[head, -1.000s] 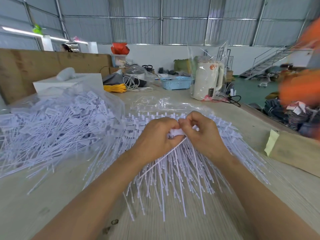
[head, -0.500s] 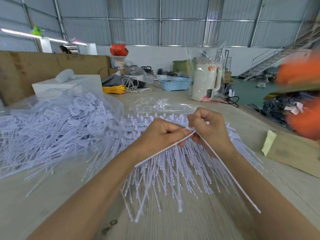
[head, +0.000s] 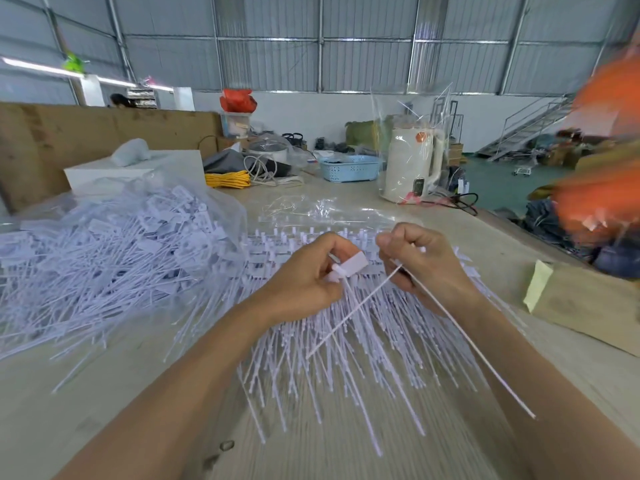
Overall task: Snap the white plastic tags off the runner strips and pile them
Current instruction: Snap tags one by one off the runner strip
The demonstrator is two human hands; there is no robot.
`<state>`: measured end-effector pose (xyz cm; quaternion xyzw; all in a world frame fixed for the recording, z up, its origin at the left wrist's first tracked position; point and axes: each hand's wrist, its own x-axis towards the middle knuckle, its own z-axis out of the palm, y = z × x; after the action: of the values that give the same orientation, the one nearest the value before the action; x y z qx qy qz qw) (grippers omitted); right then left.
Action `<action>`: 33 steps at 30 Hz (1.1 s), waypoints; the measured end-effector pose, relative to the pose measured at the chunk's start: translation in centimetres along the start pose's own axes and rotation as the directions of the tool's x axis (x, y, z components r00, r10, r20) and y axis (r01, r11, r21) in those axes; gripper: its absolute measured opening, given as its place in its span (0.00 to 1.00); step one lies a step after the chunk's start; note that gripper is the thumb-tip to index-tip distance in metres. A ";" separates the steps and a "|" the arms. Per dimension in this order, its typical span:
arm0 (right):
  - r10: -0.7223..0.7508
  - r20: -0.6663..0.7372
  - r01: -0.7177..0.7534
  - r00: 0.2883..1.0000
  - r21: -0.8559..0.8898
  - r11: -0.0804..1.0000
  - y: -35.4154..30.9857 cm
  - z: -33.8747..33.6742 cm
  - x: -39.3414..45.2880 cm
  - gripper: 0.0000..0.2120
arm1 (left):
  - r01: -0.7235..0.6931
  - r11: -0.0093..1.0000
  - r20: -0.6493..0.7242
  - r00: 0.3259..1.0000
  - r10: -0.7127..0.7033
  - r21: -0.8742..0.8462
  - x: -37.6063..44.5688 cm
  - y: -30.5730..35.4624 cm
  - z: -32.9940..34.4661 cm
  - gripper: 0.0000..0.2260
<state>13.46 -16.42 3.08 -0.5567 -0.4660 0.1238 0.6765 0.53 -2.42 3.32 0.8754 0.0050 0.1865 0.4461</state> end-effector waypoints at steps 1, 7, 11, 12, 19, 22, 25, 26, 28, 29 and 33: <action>-0.005 0.000 0.005 1.000 -0.012 1.000 0.1 0.3 -0.1 0.16 | -0.006 0.999 0.001 1.000 0.006 0.038 0.0 0.0 0.1 0.15; -0.088 0.014 0.089 0.996 -0.223 0.971 0.8 2.0 0.2 0.17 | -0.134 0.976 -0.059 0.988 0.146 0.173 0.3 0.4 0.9 0.07; -0.063 0.066 0.075 0.996 -0.198 0.977 1.2 2.6 0.0 0.12 | -0.131 0.967 -0.204 0.963 0.176 0.218 0.6 0.1 1.1 0.10; -0.072 0.029 0.076 0.997 -0.189 0.979 1.2 2.5 0.1 0.09 | -0.097 0.979 -0.232 0.963 0.139 0.181 0.6 0.1 1.1 0.13; -0.066 -0.095 0.040 0.993 -0.258 0.965 1.3 2.2 0.1 0.09 | -0.138 0.947 -0.264 0.939 0.218 0.291 0.6 -0.2 1.0 0.08; -0.074 -0.124 0.040 0.989 -0.258 0.965 1.5 2.2 0.2 0.10 | -0.179 0.924 -0.274 0.920 0.279 0.338 0.5 -0.1 1.0 0.08; -0.119 -0.158 0.067 0.980 -0.302 0.951 1.6 2.2 0.2 0.13 | -0.201 0.924 -0.251 0.923 0.290 0.325 0.3 -0.1 0.9 0.06; -0.135 -0.156 0.079 0.979 -0.319 0.945 1.7 2.2 0.2 0.14 | -0.204 0.932 -0.238 0.930 0.280 0.300 0.3 -0.1 0.9 0.05; -0.158 -0.151 0.099 0.976 -0.335 0.937 1.5 2.3 0.1 0.15 | -0.195 0.959 -0.214 0.947 0.238 0.204 0.3 -0.2 0.7 0.04; -0.169 -0.151 0.111 0.974 -0.329 0.938 1.4 2.4 0.1 0.15 | -0.181 0.973 -0.205 0.957 0.208 0.141 0.4 -0.2 0.7 0.04; -0.196 -0.129 0.159 0.972 -0.256 0.953 0.8 2.3 -0.2 0.12 | -0.130 0.991 -0.149 0.981 0.122 -0.040 0.2 0.1 0.4 0.03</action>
<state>11.89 -14.83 2.22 -0.5992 -0.4728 -0.0389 0.6449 0.81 -2.77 3.20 0.8467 -0.0224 0.2780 0.4531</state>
